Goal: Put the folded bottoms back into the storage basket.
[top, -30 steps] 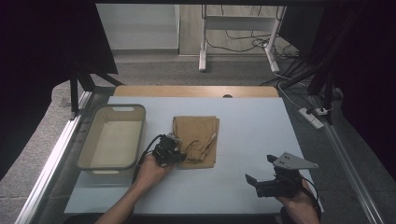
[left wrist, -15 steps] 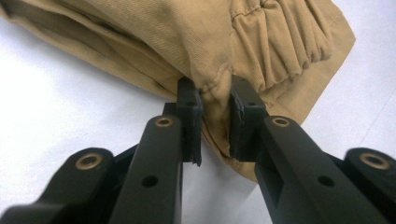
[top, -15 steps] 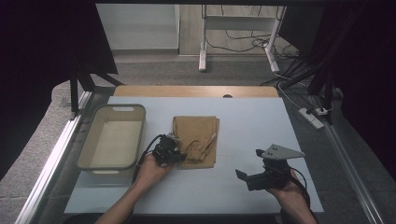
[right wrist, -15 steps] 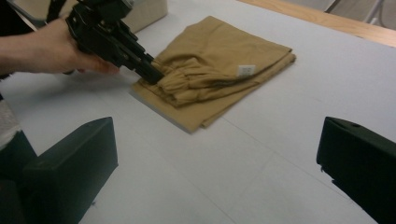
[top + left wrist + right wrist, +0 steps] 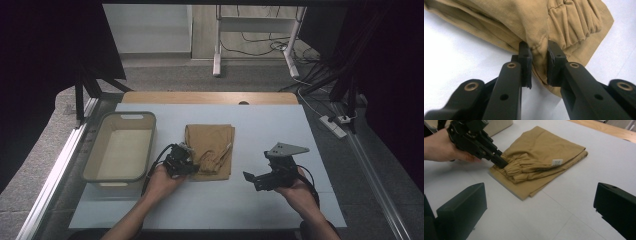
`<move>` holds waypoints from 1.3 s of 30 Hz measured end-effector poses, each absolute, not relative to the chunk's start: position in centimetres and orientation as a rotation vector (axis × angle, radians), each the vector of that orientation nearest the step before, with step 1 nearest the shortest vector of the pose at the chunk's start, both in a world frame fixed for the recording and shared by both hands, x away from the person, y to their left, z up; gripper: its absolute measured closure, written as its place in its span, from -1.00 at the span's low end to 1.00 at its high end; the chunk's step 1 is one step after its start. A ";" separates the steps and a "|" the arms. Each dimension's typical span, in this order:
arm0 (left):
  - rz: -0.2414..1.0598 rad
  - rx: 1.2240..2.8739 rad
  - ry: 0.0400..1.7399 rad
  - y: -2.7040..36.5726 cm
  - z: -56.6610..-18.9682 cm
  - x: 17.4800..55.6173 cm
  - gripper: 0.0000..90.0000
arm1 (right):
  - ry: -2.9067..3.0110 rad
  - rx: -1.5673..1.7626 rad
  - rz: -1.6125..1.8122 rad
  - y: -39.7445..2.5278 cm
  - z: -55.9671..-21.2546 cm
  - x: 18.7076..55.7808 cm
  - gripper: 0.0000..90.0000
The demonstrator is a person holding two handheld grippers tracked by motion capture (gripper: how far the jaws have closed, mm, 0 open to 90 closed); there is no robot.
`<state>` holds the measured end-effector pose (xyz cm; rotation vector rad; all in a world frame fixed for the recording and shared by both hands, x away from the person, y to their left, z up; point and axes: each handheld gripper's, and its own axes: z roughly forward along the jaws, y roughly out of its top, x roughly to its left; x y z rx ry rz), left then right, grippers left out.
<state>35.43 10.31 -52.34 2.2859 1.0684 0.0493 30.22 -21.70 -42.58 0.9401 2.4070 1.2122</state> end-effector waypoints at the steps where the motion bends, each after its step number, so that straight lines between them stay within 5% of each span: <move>1: 0.048 2.286 1.069 10.3 -52.3 35.4 0.69 | 2.410 0.942 1.202 -21.6 -42.7 30.4 -1.00; 39: 0.033 2.284 1.080 10.3 -52.3 35.6 0.68 | 2.545 0.979 1.138 -16.6 -46.2 40.9 -1.00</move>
